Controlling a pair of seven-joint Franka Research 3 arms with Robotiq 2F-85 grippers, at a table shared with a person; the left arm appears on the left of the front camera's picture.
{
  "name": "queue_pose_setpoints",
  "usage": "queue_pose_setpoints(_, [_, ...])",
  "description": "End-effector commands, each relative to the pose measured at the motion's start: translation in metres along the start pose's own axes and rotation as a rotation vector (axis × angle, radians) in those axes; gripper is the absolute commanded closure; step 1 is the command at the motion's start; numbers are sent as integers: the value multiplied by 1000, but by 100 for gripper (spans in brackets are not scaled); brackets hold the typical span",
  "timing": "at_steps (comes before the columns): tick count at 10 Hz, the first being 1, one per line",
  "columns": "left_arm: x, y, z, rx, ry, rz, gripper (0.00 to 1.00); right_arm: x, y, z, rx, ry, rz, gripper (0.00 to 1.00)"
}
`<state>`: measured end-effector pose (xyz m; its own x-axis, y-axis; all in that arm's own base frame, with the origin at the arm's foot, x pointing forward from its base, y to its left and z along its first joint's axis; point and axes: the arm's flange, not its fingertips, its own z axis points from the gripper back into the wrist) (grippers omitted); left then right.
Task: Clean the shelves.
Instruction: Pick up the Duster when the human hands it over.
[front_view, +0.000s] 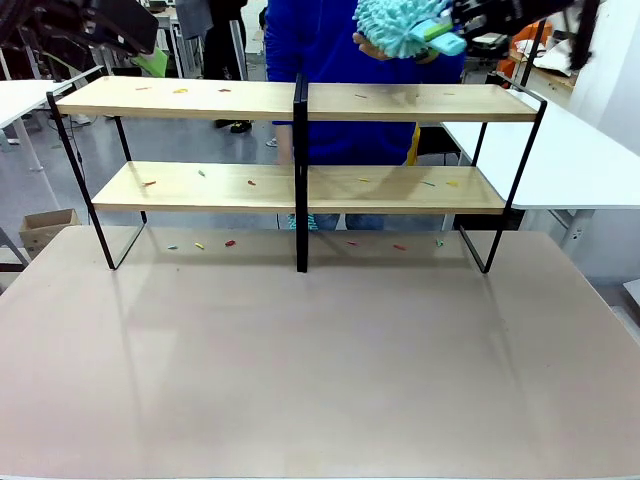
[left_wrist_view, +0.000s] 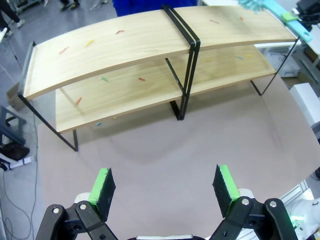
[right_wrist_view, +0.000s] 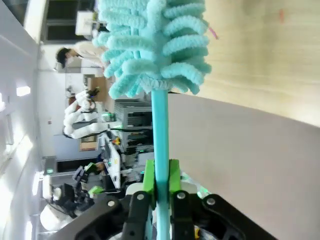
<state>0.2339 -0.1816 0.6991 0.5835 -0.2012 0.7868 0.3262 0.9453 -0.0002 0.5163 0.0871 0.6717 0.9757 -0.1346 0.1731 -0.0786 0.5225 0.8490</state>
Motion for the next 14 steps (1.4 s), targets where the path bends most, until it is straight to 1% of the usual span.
queue_pose_setpoints(1, [-1, 0, 1, 0, 1, 1, 0, -68, -6, 98, -159, -71, 200, 100])
queue_pose_setpoints(2, [-1, 0, 1, 0, 1, 1, 0, -106, -14, 156, -166, -104, 247, 100])
queue_pose_setpoints(3, [-1, 0, 1, 0, 1, 1, 0, -148, -20, 210, -78, -209, 316, 100])
queue_pose_setpoints(4, [-1, 0, 1, 0, 1, 1, 0, -182, -30, 252, -139, -334, 307, 100])
queue_pose_setpoints(5, [-1, 0, 1, 0, 1, 1, 0, -214, -46, 285, -193, -375, 285, 100])
queue_pose_setpoints(6, [-1, 0, 1, 0, 1, 1, 0, -235, -63, 303, -232, -360, 261, 100])
queue_pose_setpoints(7, [-1, 0, 1, 0, 1, 1, 0, -245, -81, 306, -292, -348, 208, 100])
queue_pose_setpoints(8, [-1, 0, 1, 0, 1, 1, 0, -242, -95, 297, -308, -374, 134, 100])
queue_pose_setpoints(9, [-1, 0, 1, 0, 1, 1, 0, -260, -64, 329, -219, -390, 234, 100])
queue_pose_setpoints(14, [-1, 0, 1, 0, 1, 1, 0, -260, -64, 329, -219, -390, 234, 100])
